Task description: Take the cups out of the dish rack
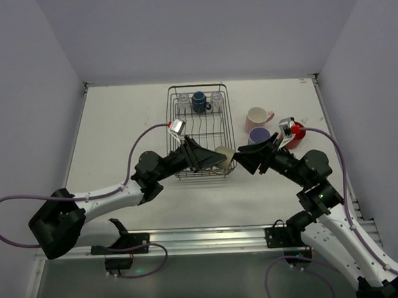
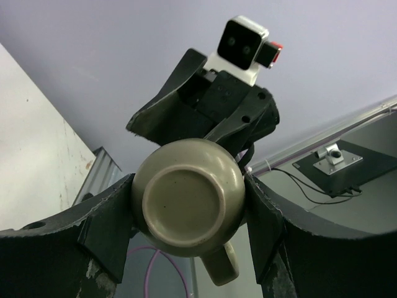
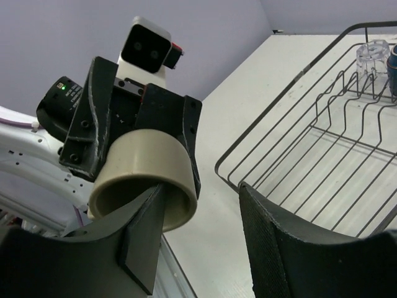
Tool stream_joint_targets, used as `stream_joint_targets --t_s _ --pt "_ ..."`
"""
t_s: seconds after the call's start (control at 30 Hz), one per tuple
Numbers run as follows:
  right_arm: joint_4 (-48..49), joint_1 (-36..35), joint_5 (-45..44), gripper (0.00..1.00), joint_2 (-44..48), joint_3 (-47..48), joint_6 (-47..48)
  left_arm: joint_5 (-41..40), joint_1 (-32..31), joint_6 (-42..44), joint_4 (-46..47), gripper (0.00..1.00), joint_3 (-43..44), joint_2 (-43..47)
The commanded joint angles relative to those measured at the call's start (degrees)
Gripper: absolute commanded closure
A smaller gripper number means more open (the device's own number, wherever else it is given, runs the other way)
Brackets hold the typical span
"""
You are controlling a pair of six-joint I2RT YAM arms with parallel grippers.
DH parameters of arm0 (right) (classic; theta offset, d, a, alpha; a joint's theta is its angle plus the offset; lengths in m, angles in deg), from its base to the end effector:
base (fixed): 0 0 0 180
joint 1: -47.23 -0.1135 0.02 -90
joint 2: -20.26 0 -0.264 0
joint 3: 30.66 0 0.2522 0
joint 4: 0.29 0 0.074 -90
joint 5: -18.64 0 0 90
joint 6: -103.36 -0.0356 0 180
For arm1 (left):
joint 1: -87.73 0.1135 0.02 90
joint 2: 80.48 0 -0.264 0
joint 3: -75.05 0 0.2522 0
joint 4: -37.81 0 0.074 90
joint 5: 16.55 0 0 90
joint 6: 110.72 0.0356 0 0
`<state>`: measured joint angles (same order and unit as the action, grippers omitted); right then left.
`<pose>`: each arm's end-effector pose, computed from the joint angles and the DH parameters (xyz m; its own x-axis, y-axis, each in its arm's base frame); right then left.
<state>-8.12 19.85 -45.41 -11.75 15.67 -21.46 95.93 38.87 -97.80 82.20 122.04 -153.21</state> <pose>0.1223 0.0809 0.3278 -0.3742 0.3844 -0.8439 -0.7137 0.4617 0.5267 0.1674 -0.2124 0.2903 -0.8635 -0.3804 -0.3310 0.4139 -0.1598 -0.8962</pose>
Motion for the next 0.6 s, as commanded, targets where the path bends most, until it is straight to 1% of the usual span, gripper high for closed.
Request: stream_joint_targets --t_s 0.0,0.2,0.33,0.37,0.43,0.47,0.53,0.57 --pt "0.8 -0.1 3.8 0.47 -1.6 3.1 3.5 1.6 -0.7 -2.5 4.5 0.96 -0.7 0.7" --pt "1.4 -0.2 6.9 0.47 -5.5 4.5 4.2 2.7 -1.9 -3.0 4.5 0.96 0.1 0.0" --pt "4.6 -0.1 9.1 0.51 -6.3 3.9 3.1 3.3 -2.4 -3.6 4.5 0.96 0.7 -0.9" --pt "5.5 -0.1 9.3 0.56 -6.0 3.5 2.9 3.8 -2.6 -3.9 4.5 0.96 0.8 -1.5" --pt "7.6 -0.2 10.2 0.61 -5.3 2.7 2.6 4.1 -2.6 -4.8 4.6 0.96 0.8 -2.2" --pt "7.9 -0.1 10.4 0.71 -5.1 2.6 2.5 4.2 -2.7 -5.0 4.9 0.96 0.5 -2.7" --pt "9.2 -0.2 11.7 0.80 -4.6 2.1 1.9 4.2 -2.7 -5.5 5.4 0.96 0.2 -2.9" --pt "9.8 -0.1 12.1 0.90 -4.4 1.9 1.6 4.0 -2.7 -5.7 5.6 0.95 -0.1 -2.9"
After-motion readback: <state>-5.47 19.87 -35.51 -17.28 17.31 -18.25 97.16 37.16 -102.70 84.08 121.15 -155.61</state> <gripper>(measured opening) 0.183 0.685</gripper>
